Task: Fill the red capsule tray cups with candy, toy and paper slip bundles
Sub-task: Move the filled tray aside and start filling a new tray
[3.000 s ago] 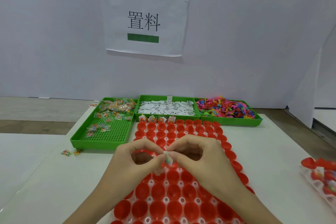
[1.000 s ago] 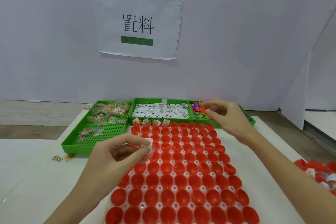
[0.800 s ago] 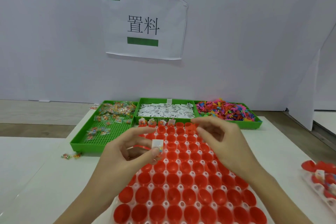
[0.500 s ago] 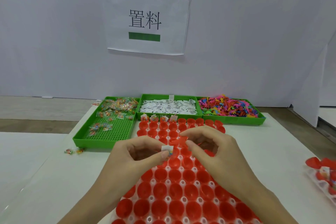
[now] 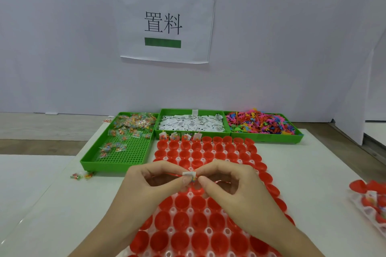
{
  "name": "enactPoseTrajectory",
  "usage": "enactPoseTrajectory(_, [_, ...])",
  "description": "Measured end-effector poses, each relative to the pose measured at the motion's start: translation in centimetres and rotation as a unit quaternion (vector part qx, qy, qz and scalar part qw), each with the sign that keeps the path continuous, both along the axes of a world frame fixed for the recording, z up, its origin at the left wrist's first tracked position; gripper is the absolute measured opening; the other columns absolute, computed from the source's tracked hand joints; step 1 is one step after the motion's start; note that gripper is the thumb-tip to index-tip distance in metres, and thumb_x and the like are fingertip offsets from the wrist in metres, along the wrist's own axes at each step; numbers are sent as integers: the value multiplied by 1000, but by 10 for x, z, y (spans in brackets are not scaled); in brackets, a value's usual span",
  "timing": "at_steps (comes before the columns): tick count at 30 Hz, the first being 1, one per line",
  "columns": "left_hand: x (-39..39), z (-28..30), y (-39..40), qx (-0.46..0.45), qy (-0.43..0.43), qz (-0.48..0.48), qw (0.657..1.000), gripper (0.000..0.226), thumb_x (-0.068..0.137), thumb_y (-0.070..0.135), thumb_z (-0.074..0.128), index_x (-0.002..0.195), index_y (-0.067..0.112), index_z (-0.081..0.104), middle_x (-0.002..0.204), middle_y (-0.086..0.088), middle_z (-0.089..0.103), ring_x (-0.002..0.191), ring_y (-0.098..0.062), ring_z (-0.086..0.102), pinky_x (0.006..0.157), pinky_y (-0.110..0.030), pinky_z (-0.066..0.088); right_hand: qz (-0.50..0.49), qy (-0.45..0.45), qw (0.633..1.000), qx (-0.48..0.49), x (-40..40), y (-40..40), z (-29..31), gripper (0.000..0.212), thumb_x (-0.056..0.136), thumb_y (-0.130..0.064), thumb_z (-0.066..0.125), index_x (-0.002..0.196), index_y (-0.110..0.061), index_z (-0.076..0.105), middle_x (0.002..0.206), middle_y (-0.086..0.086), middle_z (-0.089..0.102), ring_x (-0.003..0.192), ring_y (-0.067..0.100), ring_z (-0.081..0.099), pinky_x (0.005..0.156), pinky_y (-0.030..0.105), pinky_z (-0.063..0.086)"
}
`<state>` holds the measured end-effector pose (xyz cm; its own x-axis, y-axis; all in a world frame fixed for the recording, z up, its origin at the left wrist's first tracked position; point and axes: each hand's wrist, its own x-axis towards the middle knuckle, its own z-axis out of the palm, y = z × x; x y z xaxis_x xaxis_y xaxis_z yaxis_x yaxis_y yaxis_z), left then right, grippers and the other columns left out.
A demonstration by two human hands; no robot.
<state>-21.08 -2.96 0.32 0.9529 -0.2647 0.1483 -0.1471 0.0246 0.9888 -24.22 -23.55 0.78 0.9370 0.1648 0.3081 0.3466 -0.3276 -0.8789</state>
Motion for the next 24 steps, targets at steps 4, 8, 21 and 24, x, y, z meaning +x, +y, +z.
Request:
enactPoseTrajectory(4, [-2, 3, -2, 15, -34, -5, 999, 14, 74, 19, 87, 87, 16, 83, 85, -9, 79, 83, -23, 78, 75, -24, 61, 8, 26, 999, 19, 2, -2, 3, 8, 95, -30, 70, 91, -28, 77, 87, -2, 76, 79, 16, 74, 74, 25, 59])
enactPoseTrajectory(8, [-4, 2, -4, 7, -43, 3, 999, 14, 72, 18, 87, 86, 17, 83, 83, -9, 80, 82, -24, 78, 76, -26, 62, 26, 50, 997, 52, 3, -7, 6, 4, 92, -26, 75, 92, -23, 78, 88, 3, 77, 80, 19, 75, 75, 25, 58])
enactPoseTrajectory(21, [-5, 3, -5, 21, -88, 12, 996, 19, 72, 21, 87, 89, 26, 85, 91, 1, 81, 91, -15, 78, 80, -22, 60, 1, 11, 999, 48, 3, -8, 1, 7, 87, -23, 81, 89, -26, 75, 90, 0, 78, 86, 17, 75, 80, 22, 58])
enactPoseTrajectory(24, [-3, 6, -7, 39, -110, 8, 993, 18, 75, 20, 86, 91, 29, 84, 89, 3, 81, 89, -14, 78, 80, -23, 61, 4, 5, 999, 52, 5, -12, 2, 7, 87, -22, 81, 88, -25, 75, 90, 1, 77, 86, 18, 75, 80, 24, 59])
